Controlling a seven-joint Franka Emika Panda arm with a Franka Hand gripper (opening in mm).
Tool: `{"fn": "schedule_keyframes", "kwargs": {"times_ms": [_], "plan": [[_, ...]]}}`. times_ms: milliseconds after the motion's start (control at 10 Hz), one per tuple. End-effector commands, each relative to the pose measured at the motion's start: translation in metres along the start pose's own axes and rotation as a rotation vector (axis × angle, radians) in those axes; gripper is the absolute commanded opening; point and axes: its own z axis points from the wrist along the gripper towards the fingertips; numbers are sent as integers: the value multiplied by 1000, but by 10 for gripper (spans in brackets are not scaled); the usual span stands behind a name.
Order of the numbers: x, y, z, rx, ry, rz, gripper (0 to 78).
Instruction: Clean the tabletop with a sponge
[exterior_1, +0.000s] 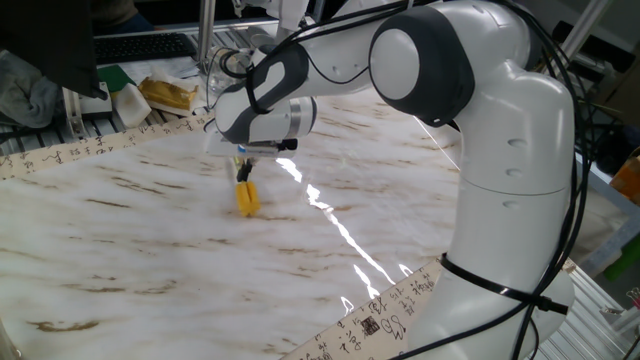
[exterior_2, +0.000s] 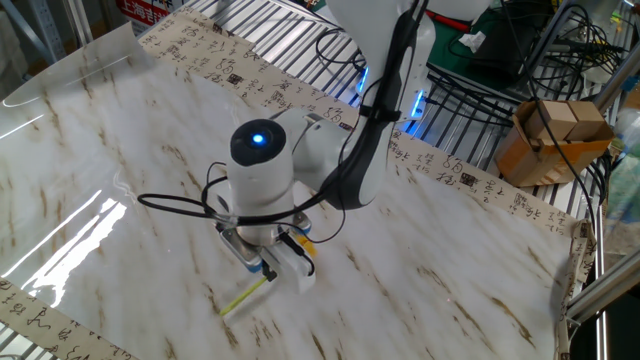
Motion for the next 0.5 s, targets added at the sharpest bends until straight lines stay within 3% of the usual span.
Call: {"fn": "schedule_keyframes", "kwargs": {"times_ms": [100,300,500], "plan": [[-1,1,-1,-48,-7,24,11],[-2,2,0,-59,-19,32,11],[-2,3,3,-47,-46,22,11]]}}
